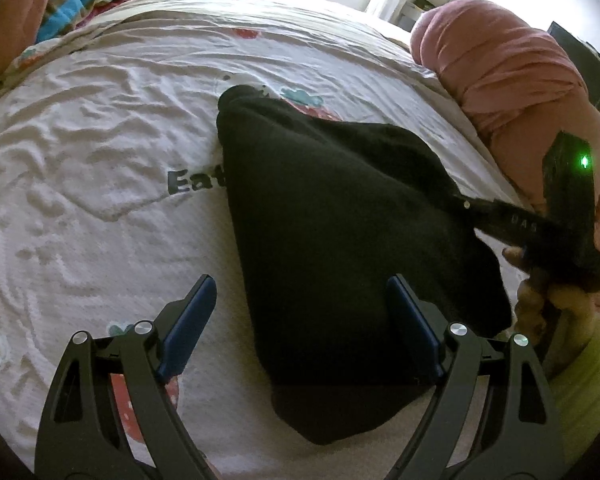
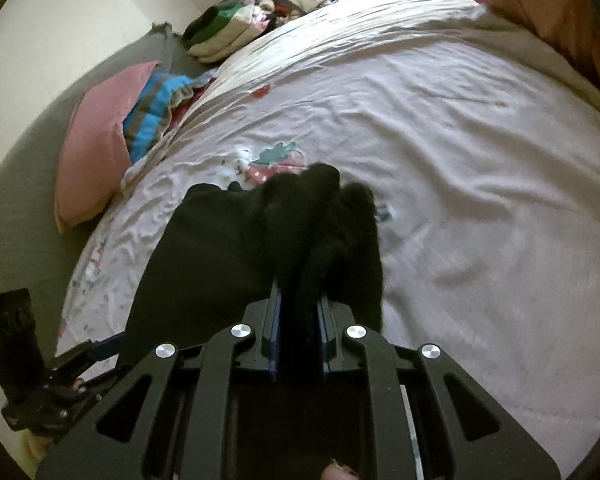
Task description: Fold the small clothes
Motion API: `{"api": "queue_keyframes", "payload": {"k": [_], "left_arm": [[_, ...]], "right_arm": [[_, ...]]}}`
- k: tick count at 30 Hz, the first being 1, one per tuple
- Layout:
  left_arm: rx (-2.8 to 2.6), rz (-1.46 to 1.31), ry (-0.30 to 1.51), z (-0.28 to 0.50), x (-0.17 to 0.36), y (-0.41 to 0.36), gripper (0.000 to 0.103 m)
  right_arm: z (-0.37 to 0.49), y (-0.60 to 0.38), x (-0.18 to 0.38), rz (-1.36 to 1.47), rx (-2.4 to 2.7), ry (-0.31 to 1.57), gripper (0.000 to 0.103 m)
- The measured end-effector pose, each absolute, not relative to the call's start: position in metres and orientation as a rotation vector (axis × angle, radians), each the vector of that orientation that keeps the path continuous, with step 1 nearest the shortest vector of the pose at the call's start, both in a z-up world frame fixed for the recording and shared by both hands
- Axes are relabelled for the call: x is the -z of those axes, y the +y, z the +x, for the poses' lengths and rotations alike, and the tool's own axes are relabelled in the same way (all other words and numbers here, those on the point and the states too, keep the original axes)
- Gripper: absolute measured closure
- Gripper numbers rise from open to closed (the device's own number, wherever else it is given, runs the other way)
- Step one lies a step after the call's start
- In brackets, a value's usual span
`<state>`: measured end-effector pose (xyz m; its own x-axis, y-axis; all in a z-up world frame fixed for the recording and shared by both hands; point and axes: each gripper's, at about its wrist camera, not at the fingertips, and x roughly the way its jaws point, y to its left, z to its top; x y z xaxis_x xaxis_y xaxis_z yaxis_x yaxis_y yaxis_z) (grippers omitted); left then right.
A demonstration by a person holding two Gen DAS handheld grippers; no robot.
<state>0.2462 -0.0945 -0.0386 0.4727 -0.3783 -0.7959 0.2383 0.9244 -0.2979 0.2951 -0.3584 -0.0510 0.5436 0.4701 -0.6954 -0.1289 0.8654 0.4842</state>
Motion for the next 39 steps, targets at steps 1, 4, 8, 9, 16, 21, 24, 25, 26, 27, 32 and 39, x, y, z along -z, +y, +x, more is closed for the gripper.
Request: {"api": "queue_keyframes", "payload": {"k": [1,4,8,9,16,21,24,25,26,27,32,39], "left_arm": [[0.382,-0.153,1.011,0.245,0.039,-0.095,0.024],[0.381,-0.148,1.008,0.243,0.038,-0.096,0.024],[0.373,-0.119,0.989,0.238,0.035,-0.1,0.024],[0.371,-0.114,0.986,0.237,0.034,-0.1,0.024],[0.372,-0.106,0.975,0.232,0.032,-0.101,0.024],[0.378,-0.099,0.969,0.227,0.03,-0.103,0.024],[0.38,-0.098,0.966,0.225,0.029,-0.103,0.024],[0.379,-0.097,0.965,0.224,0.029,-0.103,0.024],[0.379,-0.097,0.963,0.222,0.029,-0.102,0.024],[0.379,-0.096,0.962,0.221,0.028,-0.102,0.024],[0.377,-0.102,0.953,0.217,0.026,-0.1,0.024],[0.37,-0.129,0.927,0.207,0.023,-0.094,0.024]], "right_arm": [[0.292,-0.361,0.053,0.412,-0.362,0.927,0.09],[0.288,-0.367,0.055,0.431,-0.342,0.919,0.09],[0.284,-0.362,0.049,0.396,-0.323,0.915,0.09],[0.282,-0.362,0.047,0.387,-0.32,0.915,0.087],[0.249,-0.367,0.035,0.361,-0.292,0.909,0.067],[0.226,-0.372,0.028,0.376,-0.3,0.887,0.062],[0.211,-0.372,0.023,0.378,-0.312,0.873,0.059],[0.207,-0.371,0.023,0.376,-0.324,0.875,0.058],[0.204,-0.37,0.022,0.374,-0.331,0.876,0.057],[0.201,-0.368,0.022,0.369,-0.336,0.876,0.057],[0.188,-0.358,0.02,0.338,-0.369,0.882,0.057],[0.191,-0.353,0.015,0.346,-0.37,0.871,0.057]]}}
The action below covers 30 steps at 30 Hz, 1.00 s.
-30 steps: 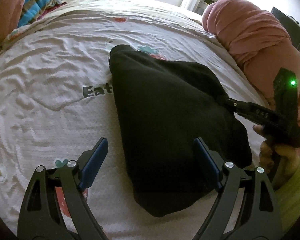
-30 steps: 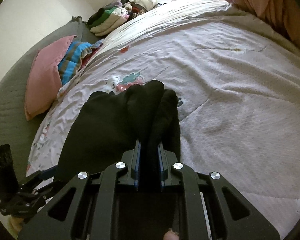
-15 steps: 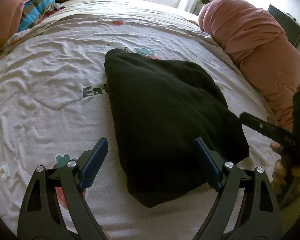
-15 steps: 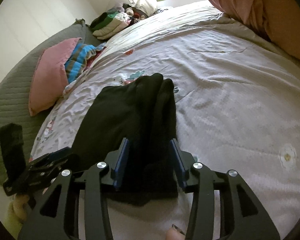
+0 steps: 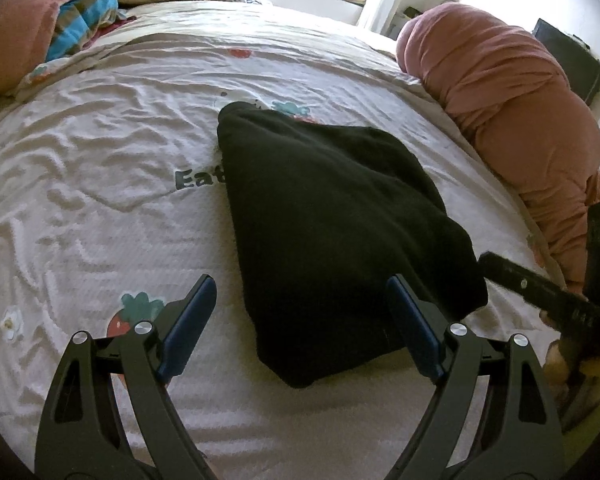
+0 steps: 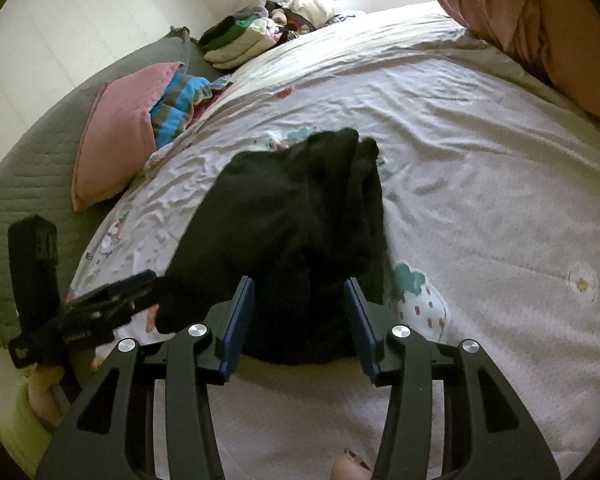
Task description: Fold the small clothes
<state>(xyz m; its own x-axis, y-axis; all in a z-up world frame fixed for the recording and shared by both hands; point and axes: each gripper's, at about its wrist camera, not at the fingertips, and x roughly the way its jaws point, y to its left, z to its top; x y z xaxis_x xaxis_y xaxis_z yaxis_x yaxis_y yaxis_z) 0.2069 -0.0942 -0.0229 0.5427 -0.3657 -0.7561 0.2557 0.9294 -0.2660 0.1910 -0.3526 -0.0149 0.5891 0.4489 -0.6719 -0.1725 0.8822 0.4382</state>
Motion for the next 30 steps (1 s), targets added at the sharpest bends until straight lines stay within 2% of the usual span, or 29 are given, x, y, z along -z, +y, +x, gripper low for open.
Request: {"api": "queue_keyframes", "payload": {"k": [3,6,7,8,15,23,25,26,27,30], "left_arm": [[0.37,-0.148,0.906,0.204,0.021,-0.092,0.026],[0.388,-0.139,0.907,0.203,0.02,-0.097,0.04],[0.397,-0.132,0.914,0.203,0.02,-0.099,0.042],[0.408,-0.125,0.923,0.204,0.022,-0.102,0.044],[0.41,-0.064,0.934,0.203,0.029,-0.111,0.045],[0.407,-0.109,0.937,0.204,0.033,-0.102,0.045],[0.411,-0.123,0.919,0.203,0.029,-0.1,0.045],[0.411,-0.122,0.916,0.203,0.028,-0.1,0.045],[0.411,-0.12,0.918,0.205,0.027,-0.1,0.044],[0.405,-0.131,0.915,0.208,0.025,-0.099,0.044]], "right_arm": [[0.201,-0.351,0.008,0.358,-0.391,0.857,0.057],[0.226,-0.346,0.005,0.374,-0.416,0.889,0.061],[0.24,-0.344,0.007,0.376,-0.404,0.913,0.062],[0.248,-0.343,0.009,0.377,-0.403,0.93,0.067],[0.291,-0.337,0.033,0.352,-0.267,1.016,0.068],[0.309,-0.343,0.034,0.33,-0.172,0.943,0.068],[0.317,-0.343,0.039,0.327,-0.174,0.975,0.08],[0.319,-0.341,0.04,0.331,-0.197,0.985,0.09],[0.32,-0.337,0.038,0.316,-0.214,0.985,0.094],[0.312,-0.326,0.019,0.246,-0.266,0.922,0.097]]}}
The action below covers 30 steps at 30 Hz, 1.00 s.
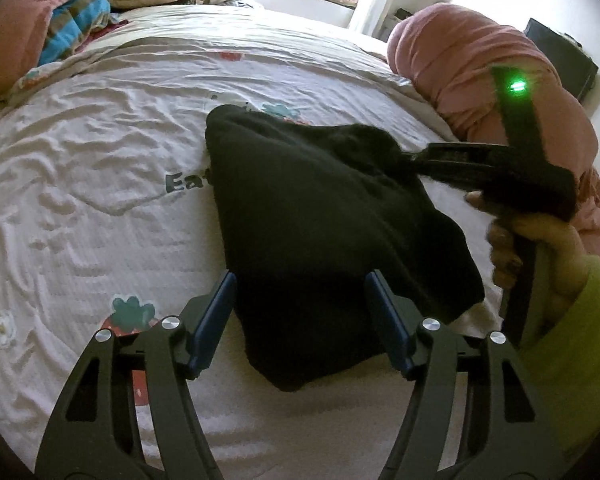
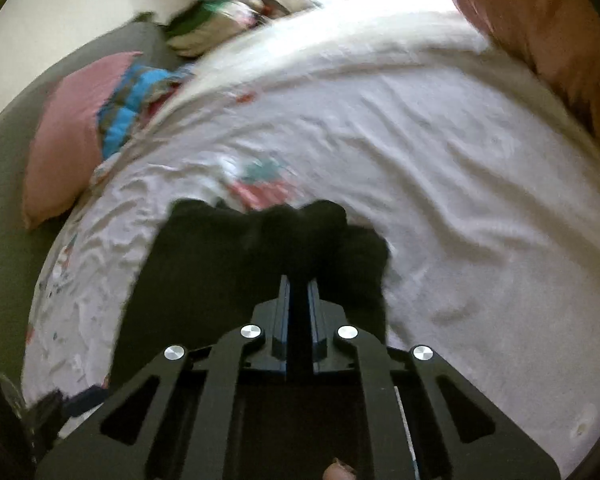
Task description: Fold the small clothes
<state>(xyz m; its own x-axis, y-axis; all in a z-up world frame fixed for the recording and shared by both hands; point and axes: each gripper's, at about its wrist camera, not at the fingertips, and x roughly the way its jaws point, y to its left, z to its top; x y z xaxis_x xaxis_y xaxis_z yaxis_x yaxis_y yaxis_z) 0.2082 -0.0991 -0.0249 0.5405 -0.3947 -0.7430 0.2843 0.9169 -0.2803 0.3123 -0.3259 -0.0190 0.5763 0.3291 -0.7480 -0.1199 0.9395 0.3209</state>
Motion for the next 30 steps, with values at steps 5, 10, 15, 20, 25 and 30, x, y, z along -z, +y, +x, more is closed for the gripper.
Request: {"api": "queue_keyframes", "payload": {"k": [5,10,15,20,25,30], "left_arm": [[0.431,-0.119,0.915,0.209,0.022,-0.108,0.044],[0.434,-0.078,0.915,0.209,0.022,-0.12,0.043],[0.438,-0.039,0.918,0.209,0.026,-0.124,0.042],[0.427,-0.017,0.919,0.208,0.032,-0.124,0.039],[0.432,-0.052,0.915,0.206,0.032,-0.118,0.039],[0.435,-0.072,0.907,0.201,0.033,-0.114,0.039]], "right_arm": [[0.294,-0.329,-0.029,0.167,-0.288,0.78,0.097],[0.301,-0.335,-0.01,0.059,-0.223,0.832,0.097],[0.304,-0.338,0.035,0.026,-0.149,0.892,0.097],[0.292,-0.337,0.041,0.031,-0.143,0.882,0.083],[0.246,-0.347,0.01,0.137,-0.236,0.811,0.079],[0.216,-0.345,0.011,0.202,-0.344,0.865,0.073]]}}
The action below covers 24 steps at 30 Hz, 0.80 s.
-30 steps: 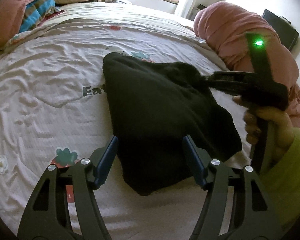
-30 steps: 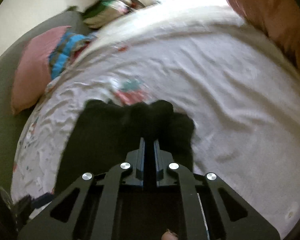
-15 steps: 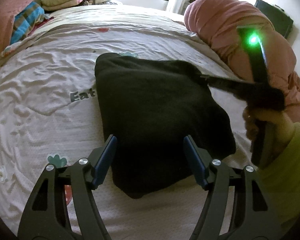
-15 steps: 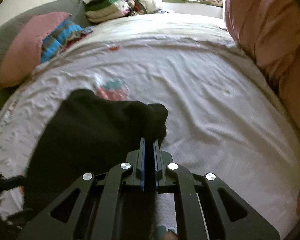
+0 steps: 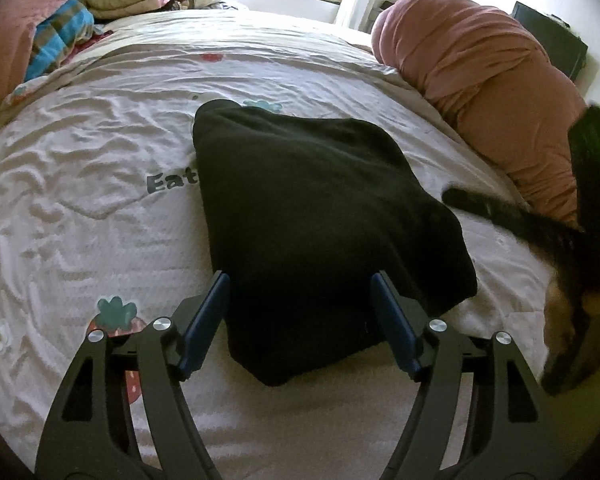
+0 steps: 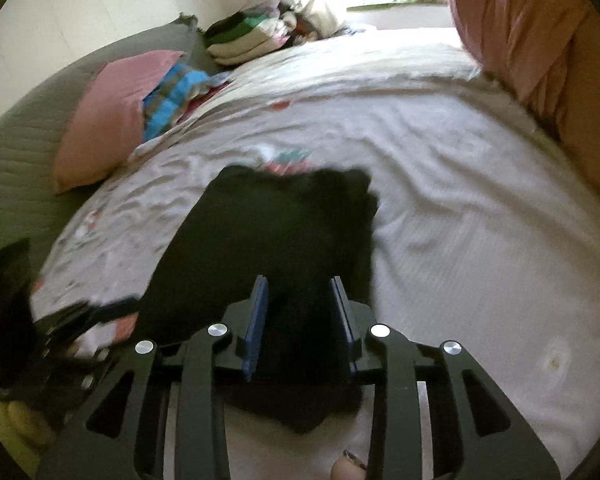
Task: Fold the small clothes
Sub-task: 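Open the right tool and release the folded shirt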
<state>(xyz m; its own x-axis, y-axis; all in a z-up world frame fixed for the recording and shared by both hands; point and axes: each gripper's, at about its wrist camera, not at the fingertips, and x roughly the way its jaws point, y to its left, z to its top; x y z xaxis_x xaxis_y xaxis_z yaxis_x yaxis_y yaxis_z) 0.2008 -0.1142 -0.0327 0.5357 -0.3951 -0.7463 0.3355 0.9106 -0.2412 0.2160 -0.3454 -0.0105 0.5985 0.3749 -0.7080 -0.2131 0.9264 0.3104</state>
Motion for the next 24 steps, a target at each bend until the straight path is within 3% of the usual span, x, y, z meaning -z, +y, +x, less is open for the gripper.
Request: {"api": "queue_keyframes", "payload": {"k": [3,4,5,14,20,23,24], "left_arm": [[0.434,-0.082,0.9,0.197,0.033,-0.113,0.039],[0.434,-0.083,0.896,0.196,0.033,-0.113,0.039],[0.437,-0.083,0.894,0.195,0.033,-0.113,0.039],[0.444,-0.094,0.865,0.188,0.026,-0.11,0.031],[0.433,-0.109,0.868,0.186,0.025,-0.106,0.024],[0.427,-0.115,0.857,0.183,0.021,-0.102,0.017],[0.425,-0.119,0.854,0.182,0.02,-0.1,0.017]], "right_arm": [[0.211,-0.35,0.023,0.272,-0.35,0.909,0.073],[0.21,-0.351,0.028,0.288,-0.356,0.916,0.079],[0.208,-0.351,0.029,0.294,-0.362,0.915,0.1],[0.188,-0.358,0.028,0.236,-0.286,0.883,0.1],[0.18,-0.358,0.042,0.191,-0.211,0.918,0.084],[0.169,-0.362,0.034,0.194,-0.2,0.877,0.051],[0.164,-0.362,0.03,0.185,-0.188,0.858,0.047]]}}
